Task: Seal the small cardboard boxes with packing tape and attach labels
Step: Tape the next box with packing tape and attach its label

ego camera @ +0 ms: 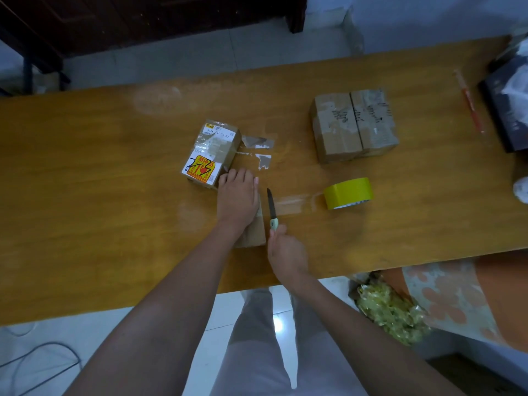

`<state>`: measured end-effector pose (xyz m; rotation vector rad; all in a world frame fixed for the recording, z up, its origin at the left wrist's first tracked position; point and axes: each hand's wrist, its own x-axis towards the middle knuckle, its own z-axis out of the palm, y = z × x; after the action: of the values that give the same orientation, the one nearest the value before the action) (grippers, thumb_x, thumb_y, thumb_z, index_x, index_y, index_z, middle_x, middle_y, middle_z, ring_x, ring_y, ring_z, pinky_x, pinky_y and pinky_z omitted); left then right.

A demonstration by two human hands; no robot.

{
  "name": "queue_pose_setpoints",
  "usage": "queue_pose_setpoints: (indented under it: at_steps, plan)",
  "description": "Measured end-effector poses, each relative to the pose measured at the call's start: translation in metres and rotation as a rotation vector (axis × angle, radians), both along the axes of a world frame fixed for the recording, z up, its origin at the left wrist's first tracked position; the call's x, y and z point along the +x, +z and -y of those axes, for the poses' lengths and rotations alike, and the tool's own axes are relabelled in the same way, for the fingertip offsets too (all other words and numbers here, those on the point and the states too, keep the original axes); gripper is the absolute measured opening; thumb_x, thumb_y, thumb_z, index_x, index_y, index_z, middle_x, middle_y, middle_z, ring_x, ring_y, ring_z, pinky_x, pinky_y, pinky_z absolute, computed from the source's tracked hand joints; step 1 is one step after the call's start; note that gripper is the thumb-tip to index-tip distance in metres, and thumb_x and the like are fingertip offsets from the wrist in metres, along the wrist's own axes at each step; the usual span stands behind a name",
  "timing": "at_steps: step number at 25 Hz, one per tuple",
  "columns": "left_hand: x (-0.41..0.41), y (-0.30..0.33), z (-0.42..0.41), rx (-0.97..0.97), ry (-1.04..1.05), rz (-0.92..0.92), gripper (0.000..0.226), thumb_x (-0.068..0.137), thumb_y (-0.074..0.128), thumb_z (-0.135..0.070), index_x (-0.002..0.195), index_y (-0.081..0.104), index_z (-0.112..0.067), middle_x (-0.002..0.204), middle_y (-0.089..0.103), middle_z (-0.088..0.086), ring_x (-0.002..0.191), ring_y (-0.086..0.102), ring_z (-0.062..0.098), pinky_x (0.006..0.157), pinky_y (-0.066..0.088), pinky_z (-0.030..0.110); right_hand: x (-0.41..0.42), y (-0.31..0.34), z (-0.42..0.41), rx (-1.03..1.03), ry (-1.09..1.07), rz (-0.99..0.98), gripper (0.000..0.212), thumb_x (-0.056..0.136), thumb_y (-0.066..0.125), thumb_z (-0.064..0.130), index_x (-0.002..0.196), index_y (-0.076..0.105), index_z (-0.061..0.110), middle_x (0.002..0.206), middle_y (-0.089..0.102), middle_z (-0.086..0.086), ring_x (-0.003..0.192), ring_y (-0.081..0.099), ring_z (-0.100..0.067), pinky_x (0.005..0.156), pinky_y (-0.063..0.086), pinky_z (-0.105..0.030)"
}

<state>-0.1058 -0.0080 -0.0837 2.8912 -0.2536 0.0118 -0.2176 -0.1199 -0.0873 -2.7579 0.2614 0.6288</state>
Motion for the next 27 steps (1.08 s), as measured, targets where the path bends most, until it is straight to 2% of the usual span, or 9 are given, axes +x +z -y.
queue_pose_setpoints:
  at_steps: [2,5,8,10,12,15,20,23,27]
  plan:
    - [0.0,0.001,-0.001,-0.01,0.002,0.005,0.034,0.102,0.028,-0.028,0.092,0.056,-0.011,0.09,0.057,0.007,0.09,0.051,0.025,0.085,0.04,0.039,-0.005,-0.004,-0.003,0.031,0.001,-0.04,0.029,0.104,0.025,0.039,0.095,0.045,0.019,0.057,0.043,0.011,0.046,0.047,-0.004,0.04,0.032,-0.018]
    - [-0.001,0.003,-0.001,-0.027,-0.001,-0.001,0.035,0.102,0.027,-0.028,0.092,0.056,-0.011,0.09,0.057,0.007,0.09,0.051,0.025,0.085,0.04,0.039,-0.023,-0.001,-0.007,-0.028,-0.005,-0.039,0.029,0.104,0.024,0.04,0.1,0.044,0.019,0.058,0.042,0.011,0.045,0.042,-0.004,0.039,0.024,-0.018]
    - [0.001,0.003,-0.006,-0.102,0.008,-0.011,0.037,0.102,0.025,-0.027,0.092,0.057,-0.009,0.09,0.057,0.008,0.091,0.052,0.026,0.086,0.039,0.04,-0.024,0.007,-0.003,0.005,-0.049,-0.009,0.031,0.103,0.018,0.043,0.101,0.042,0.023,0.06,0.045,0.011,0.047,0.045,-0.003,0.041,0.031,-0.017]
    - [0.0,0.003,-0.012,-0.169,0.017,0.009,0.037,0.101,0.025,-0.027,0.092,0.056,-0.008,0.089,0.057,0.009,0.089,0.052,0.027,0.084,0.039,0.041,-0.016,0.02,0.002,0.101,-0.111,0.051,0.037,0.1,0.013,0.045,0.099,0.042,0.022,0.061,0.051,0.008,0.048,0.052,-0.006,0.042,0.042,-0.021]
    - [0.0,0.004,-0.015,-0.232,0.026,0.016,0.038,0.101,0.025,-0.027,0.091,0.056,-0.007,0.089,0.057,0.009,0.088,0.051,0.027,0.083,0.04,0.041,-0.004,0.031,0.011,0.297,-0.224,0.123,0.038,0.099,0.016,0.047,0.097,0.043,0.021,0.063,0.057,0.002,0.05,0.057,-0.013,0.044,0.048,-0.03]
    - [-0.002,0.004,-0.017,-0.267,0.034,0.017,0.038,0.101,0.026,-0.027,0.092,0.056,-0.006,0.089,0.057,0.009,0.087,0.051,0.027,0.082,0.042,0.042,0.028,0.038,0.02,0.417,-0.256,0.2,0.027,0.103,0.028,0.035,0.094,0.047,0.018,0.068,0.056,0.001,0.054,0.055,-0.011,0.046,0.036,-0.025]
    - [-0.001,0.005,-0.017,-0.273,0.033,0.015,0.038,0.101,0.026,-0.027,0.092,0.057,-0.006,0.088,0.057,0.009,0.086,0.052,0.027,0.082,0.042,0.043,0.114,0.025,0.025,0.261,-0.131,0.186,0.032,0.103,0.035,0.028,0.115,0.056,0.007,0.11,0.056,-0.01,0.086,0.06,-0.025,0.065,0.041,-0.031]
    - [-0.002,0.006,-0.016,-0.267,0.03,0.0,0.039,0.101,0.026,-0.027,0.093,0.057,-0.006,0.089,0.057,0.009,0.088,0.052,0.026,0.084,0.041,0.042,0.148,0.013,0.029,0.17,-0.089,0.177,0.032,0.102,0.04,0.031,0.114,0.059,0.009,0.111,0.06,-0.012,0.093,0.062,-0.029,0.065,0.035,-0.029]
    - [-0.002,0.008,-0.016,-0.277,0.031,-0.002,0.038,0.1,0.027,-0.027,0.092,0.058,-0.006,0.089,0.057,0.009,0.087,0.052,0.026,0.084,0.041,0.042,0.16,-0.001,0.032,0.069,-0.052,0.159,0.032,0.101,0.042,0.032,0.114,0.06,0.009,0.115,0.06,-0.014,0.096,0.062,-0.033,0.066,0.038,-0.033]
